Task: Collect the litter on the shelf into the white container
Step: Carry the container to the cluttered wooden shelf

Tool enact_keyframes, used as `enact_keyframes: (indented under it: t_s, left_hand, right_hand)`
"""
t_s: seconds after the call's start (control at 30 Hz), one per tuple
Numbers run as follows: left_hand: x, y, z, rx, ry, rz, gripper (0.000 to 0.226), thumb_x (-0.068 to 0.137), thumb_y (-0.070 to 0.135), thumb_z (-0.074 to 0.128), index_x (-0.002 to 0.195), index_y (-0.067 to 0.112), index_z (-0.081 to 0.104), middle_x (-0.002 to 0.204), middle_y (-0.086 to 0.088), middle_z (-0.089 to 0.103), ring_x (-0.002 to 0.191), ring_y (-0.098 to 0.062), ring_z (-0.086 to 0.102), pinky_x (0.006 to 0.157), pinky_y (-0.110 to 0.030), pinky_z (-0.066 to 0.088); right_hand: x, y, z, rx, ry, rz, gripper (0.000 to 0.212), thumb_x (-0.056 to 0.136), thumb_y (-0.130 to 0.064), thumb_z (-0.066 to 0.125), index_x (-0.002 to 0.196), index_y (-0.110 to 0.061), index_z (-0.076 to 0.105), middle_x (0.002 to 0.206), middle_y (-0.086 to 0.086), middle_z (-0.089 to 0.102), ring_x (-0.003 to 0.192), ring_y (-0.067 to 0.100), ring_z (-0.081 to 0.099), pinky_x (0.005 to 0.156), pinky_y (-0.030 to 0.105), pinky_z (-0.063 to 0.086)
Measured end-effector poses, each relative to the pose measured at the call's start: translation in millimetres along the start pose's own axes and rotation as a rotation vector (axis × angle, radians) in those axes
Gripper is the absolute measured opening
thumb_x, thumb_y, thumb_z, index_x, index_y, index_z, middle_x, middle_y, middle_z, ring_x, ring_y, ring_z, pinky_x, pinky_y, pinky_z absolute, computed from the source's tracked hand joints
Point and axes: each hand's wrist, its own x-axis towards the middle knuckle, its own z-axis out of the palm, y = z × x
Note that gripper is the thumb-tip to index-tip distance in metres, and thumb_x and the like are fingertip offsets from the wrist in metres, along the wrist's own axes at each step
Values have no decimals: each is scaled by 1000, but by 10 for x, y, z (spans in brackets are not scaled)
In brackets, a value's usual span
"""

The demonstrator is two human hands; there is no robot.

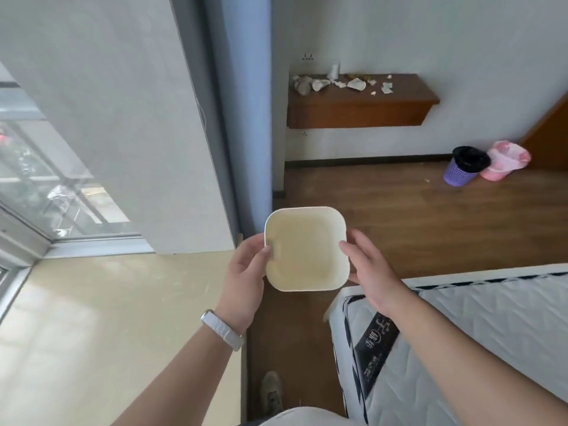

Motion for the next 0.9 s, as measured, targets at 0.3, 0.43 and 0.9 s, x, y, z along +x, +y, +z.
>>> enact_keyframes:
  t_s: [0.3, 0.43, 0.9]
  left_hand:
    - [967, 130, 123, -12, -159, -6, 18, 98, 20, 56, 111, 20, 68, 104, 2, 72, 98, -20, 67, 87, -44, 54]
    - [1263, 154, 266, -9, -191, 3, 18, 97, 17, 56, 110, 22, 68, 100, 7, 73, 95, -13, 67, 81, -31, 51]
    - [2696, 199, 1123, 52, -187, -41, 18, 97, 13, 57, 113, 15, 65, 99, 3, 74, 93, -14, 68, 77, -27, 52]
  right_hand:
    - [707, -111, -74, 7, 177, 4, 30, 94, -32, 53, 125, -33, 56, 119, -8, 67, 106, 12, 65, 88, 39, 52]
    - [948, -183, -201, 25, 207, 9, 33, 93, -34, 54, 126, -32, 55, 119, -9, 67, 105, 11, 64, 92, 43, 52]
    - [2489, -342, -866, 175, 189, 50, 19, 98, -23, 48, 113, -27, 60, 109, -5, 69, 104, 17, 63, 88, 42, 50]
